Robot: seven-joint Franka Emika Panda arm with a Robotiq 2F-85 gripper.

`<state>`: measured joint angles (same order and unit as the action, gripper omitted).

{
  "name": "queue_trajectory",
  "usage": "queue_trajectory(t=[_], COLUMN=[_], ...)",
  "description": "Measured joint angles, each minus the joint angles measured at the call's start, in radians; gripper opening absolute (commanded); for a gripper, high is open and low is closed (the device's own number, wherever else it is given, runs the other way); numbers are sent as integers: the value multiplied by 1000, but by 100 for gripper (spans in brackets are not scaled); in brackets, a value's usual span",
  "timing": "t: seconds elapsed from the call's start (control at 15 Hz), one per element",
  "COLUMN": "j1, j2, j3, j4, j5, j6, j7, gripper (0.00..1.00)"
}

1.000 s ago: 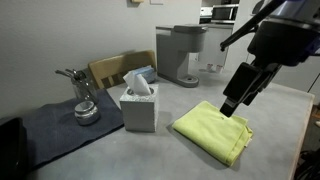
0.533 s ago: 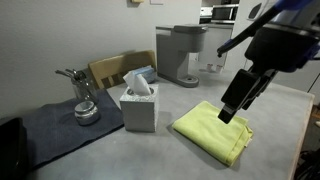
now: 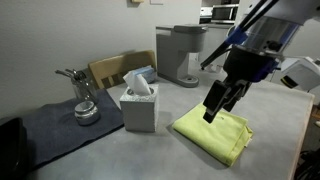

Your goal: Unfold the yellow towel once from right to left

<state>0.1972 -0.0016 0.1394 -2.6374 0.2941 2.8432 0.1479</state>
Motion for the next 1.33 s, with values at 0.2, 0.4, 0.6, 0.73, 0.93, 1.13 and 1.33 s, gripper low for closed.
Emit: queue_trajectory(t=[0.2, 0.4, 0.6, 0.73, 0.93, 1.13, 1.33], j1=[-25, -57, -72, -72, -71, -72, -96], j2=[62, 101, 107, 107, 108, 132, 199], j3=[-10, -26, -62, -67, -64, -62, -65], j4=[35, 55, 60, 61, 61, 61, 72], j5=[1, -15, -106, -120, -122, -150, -142], j6=[0, 0, 0, 0, -1, 0, 0], j7=[-49, -68, -18, -7, -7, -18, -65], gripper=[100, 100, 100, 100, 100, 100, 100])
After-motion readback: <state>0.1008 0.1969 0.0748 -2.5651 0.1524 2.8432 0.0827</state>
